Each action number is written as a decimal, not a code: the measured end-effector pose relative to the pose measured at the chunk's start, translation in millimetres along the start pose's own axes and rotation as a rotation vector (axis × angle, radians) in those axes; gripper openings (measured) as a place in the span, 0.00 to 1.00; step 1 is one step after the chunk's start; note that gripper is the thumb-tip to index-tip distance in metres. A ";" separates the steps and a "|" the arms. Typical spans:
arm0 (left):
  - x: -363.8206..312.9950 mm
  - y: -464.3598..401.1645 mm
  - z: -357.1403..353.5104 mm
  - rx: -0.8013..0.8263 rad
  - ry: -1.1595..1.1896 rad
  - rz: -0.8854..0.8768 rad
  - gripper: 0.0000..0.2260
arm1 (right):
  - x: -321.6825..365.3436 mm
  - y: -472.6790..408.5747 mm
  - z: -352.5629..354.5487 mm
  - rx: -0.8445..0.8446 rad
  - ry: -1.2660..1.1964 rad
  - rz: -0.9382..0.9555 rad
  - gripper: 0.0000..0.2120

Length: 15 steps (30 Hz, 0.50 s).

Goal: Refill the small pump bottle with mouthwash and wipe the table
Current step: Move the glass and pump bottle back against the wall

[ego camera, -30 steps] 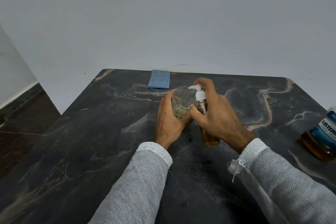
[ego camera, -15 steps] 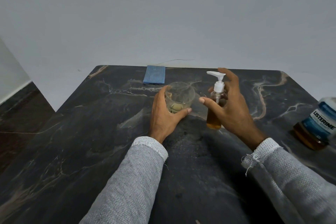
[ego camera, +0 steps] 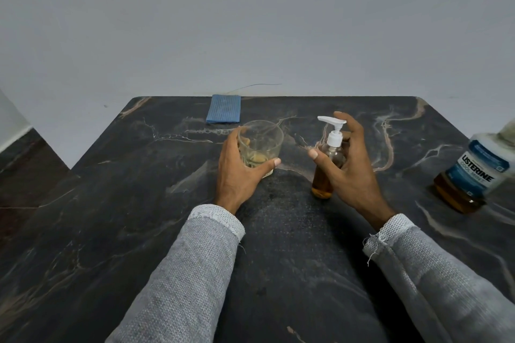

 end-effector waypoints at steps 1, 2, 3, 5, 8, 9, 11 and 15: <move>0.2 -0.1 -0.2 0.002 0.000 0.003 0.42 | -1.1 0.1 0.3 0.003 -0.007 -0.002 0.32; 0.4 -0.3 -0.3 0.003 0.001 0.006 0.42 | -2.7 0.2 1.0 0.003 -0.016 -0.009 0.32; 0.5 -0.4 -0.3 0.003 0.002 0.009 0.42 | -4.6 0.5 2.3 0.000 -0.032 -0.023 0.32; 0.4 -0.7 -0.1 0.003 0.004 0.011 0.42 | -9.0 1.8 5.1 0.003 -0.070 -0.059 0.30; 0.1 -0.3 -0.4 0.005 0.014 0.006 0.40 | -12.5 5.4 8.5 0.028 -0.054 -0.087 0.23; 0.0 -0.1 -0.6 0.006 0.018 0.005 0.39 | -12.9 6.5 9.6 0.040 -0.050 -0.094 0.21; -0.2 0.0 -0.4 0.008 0.022 0.004 0.38 | -12.1 8.4 11.2 0.060 -0.038 -0.096 0.19; 1.5 0.4 -1.5 0.021 0.020 0.022 0.42 | -13.4 11.8 13.7 0.077 -0.046 -0.118 0.17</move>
Point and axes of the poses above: each hand's wrist, its own y-axis away from the middle knuckle, its own z-axis out of the back of the hand, x = y × z, the point moved 7 cm from there along -y, towards the middle knuckle, and after that the axes turned 14 degrees about -z, right-handed, at the moved point
